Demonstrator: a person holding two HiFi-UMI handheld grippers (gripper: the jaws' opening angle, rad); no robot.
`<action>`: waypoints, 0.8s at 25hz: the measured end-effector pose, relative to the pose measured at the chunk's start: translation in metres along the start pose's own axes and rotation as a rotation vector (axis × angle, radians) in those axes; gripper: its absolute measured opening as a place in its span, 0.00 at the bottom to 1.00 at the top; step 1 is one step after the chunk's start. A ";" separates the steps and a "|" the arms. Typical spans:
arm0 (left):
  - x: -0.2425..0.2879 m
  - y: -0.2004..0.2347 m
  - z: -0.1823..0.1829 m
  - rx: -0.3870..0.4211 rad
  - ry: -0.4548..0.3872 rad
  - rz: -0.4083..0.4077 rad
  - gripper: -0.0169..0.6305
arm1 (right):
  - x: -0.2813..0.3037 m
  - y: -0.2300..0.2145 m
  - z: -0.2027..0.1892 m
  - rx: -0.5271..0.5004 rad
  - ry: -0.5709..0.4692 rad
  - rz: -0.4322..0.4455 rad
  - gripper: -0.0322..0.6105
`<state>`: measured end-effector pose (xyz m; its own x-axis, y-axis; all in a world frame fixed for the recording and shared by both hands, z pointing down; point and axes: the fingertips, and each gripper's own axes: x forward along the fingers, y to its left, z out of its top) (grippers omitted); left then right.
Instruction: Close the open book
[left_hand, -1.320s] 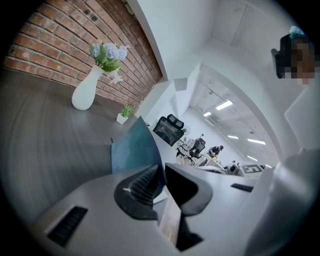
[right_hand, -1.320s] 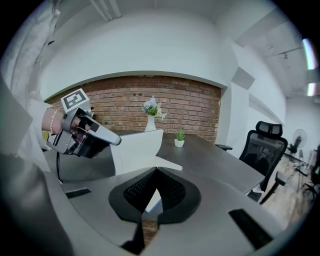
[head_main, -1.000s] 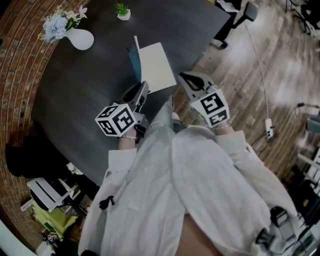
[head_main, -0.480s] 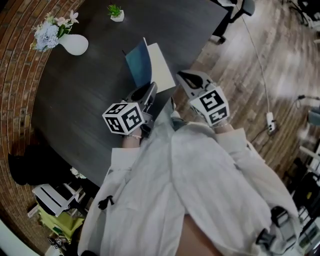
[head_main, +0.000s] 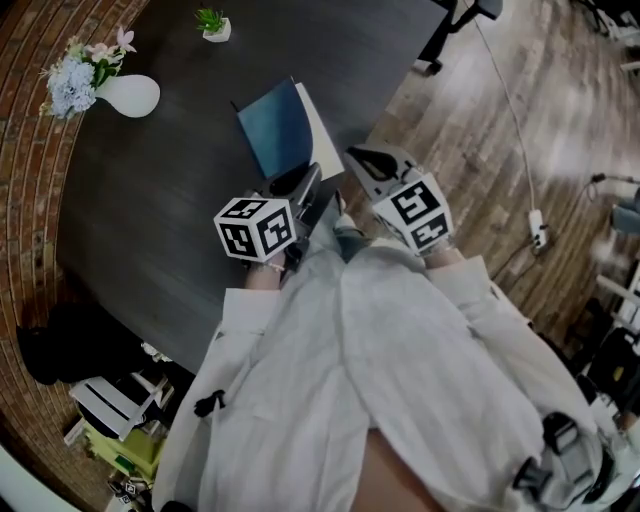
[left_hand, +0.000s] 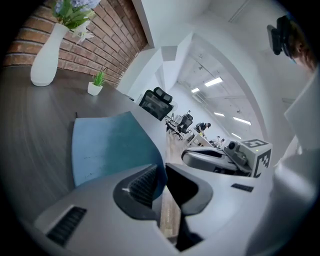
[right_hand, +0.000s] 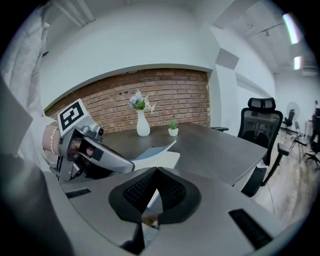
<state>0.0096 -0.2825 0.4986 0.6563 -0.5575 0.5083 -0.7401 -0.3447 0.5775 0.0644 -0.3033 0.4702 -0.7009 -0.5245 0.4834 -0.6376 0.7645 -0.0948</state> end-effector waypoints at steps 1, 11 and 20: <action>0.003 0.000 -0.001 0.008 0.010 0.000 0.10 | 0.000 0.000 -0.002 0.005 0.003 -0.001 0.06; 0.024 0.003 -0.014 0.073 0.077 0.016 0.11 | -0.001 -0.011 -0.024 0.043 0.038 -0.031 0.06; 0.037 0.001 -0.022 0.155 0.127 0.046 0.13 | -0.004 -0.009 -0.028 0.058 0.048 -0.029 0.06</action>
<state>0.0364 -0.2862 0.5319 0.6275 -0.4789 0.6139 -0.7768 -0.4386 0.4518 0.0817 -0.2983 0.4935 -0.6669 -0.5264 0.5274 -0.6756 0.7257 -0.1301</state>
